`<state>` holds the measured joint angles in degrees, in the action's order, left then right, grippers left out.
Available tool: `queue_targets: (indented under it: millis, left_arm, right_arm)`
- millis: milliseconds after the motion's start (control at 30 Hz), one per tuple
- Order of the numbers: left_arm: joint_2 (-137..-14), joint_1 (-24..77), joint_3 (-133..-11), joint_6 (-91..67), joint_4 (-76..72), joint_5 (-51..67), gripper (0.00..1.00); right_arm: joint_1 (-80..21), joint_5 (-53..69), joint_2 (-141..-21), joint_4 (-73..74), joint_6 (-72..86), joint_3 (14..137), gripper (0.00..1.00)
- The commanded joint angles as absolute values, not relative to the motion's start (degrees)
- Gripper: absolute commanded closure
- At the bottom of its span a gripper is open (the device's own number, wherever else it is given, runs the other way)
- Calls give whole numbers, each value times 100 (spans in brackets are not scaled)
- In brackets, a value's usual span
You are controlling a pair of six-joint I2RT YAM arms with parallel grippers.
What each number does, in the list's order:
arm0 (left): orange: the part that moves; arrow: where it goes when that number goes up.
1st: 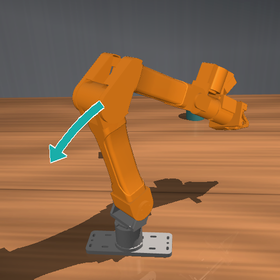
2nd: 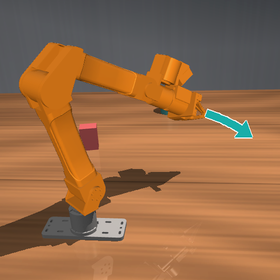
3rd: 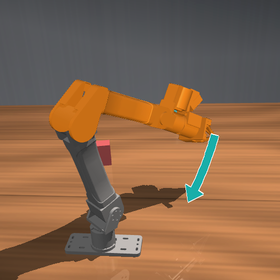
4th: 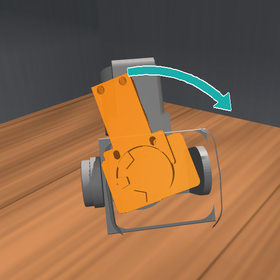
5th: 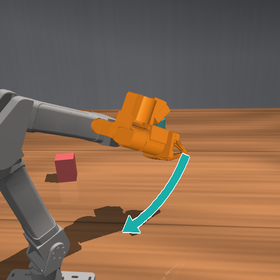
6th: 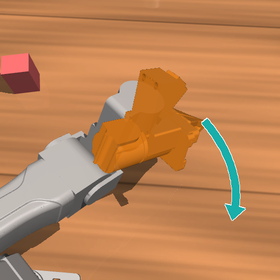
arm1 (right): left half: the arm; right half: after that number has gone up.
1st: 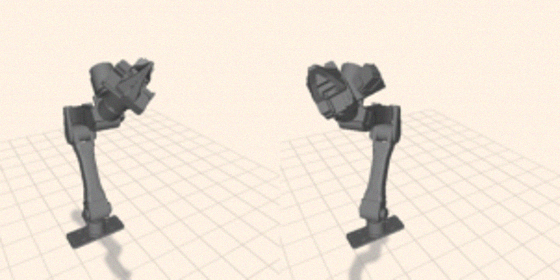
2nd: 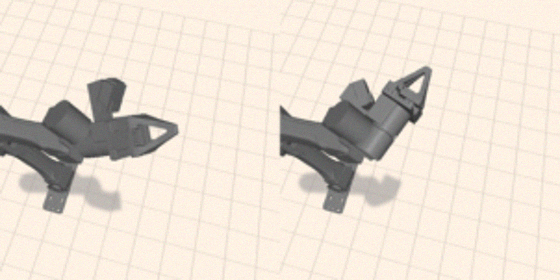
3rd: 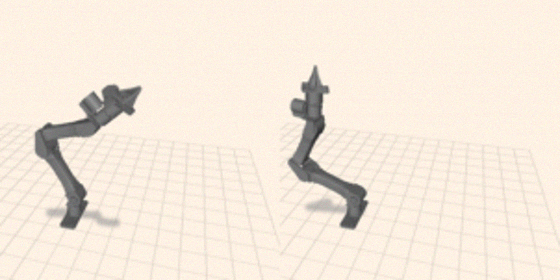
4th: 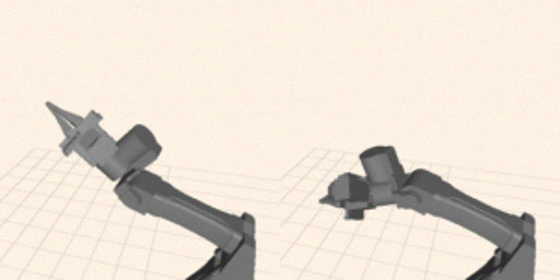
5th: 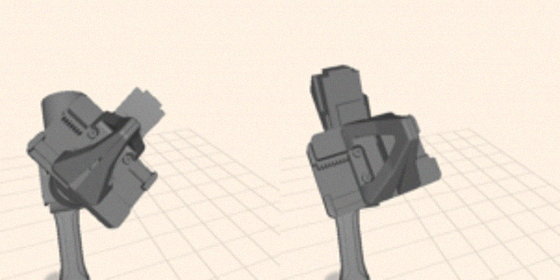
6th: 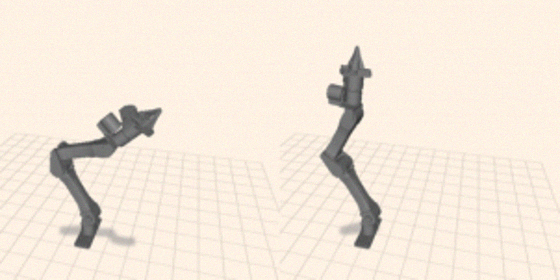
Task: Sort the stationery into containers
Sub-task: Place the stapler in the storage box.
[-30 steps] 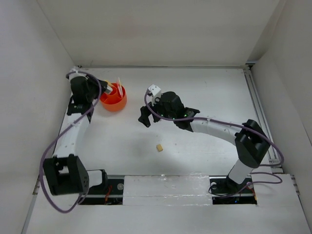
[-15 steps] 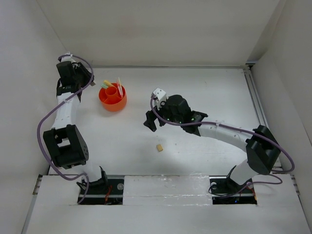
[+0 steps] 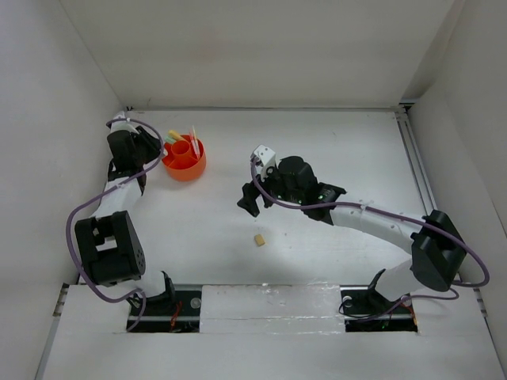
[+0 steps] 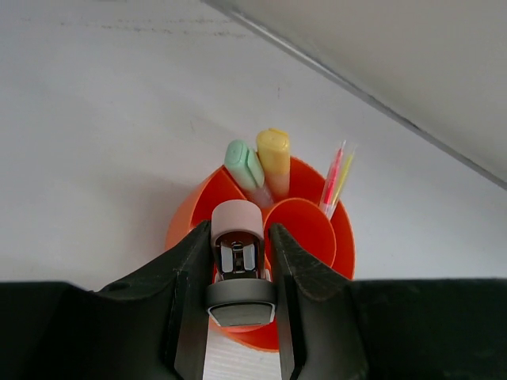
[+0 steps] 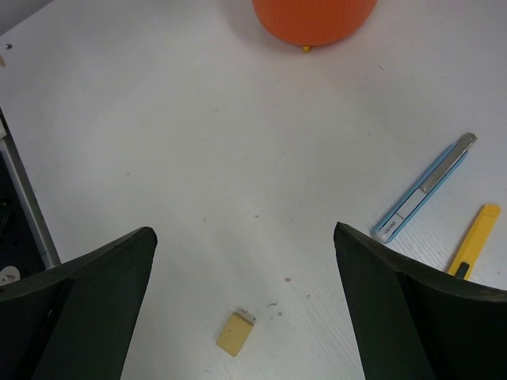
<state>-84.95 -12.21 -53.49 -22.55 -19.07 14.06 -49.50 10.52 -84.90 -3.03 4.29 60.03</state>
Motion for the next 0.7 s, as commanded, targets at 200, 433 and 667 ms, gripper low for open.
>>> queue_targets:
  millis: [200, 433, 667]
  left_arm:
    - [-8402, -1248, -5230, -2584, -3137, 1125, 100]
    - [-8674, -1248, -5229, -2646, -3243, 1063, 100]
    - [-8921, -1248, -5177, -2848, -3357, 1063, 100]
  right_arm:
    - [-4975, 1256, -8402, -483, 343, 5985, 0]
    - [-4975, 1310, -8402, -483, 343, 5985, 0]
    - [-4975, 1494, -8648, -483, 343, 6090, 0]
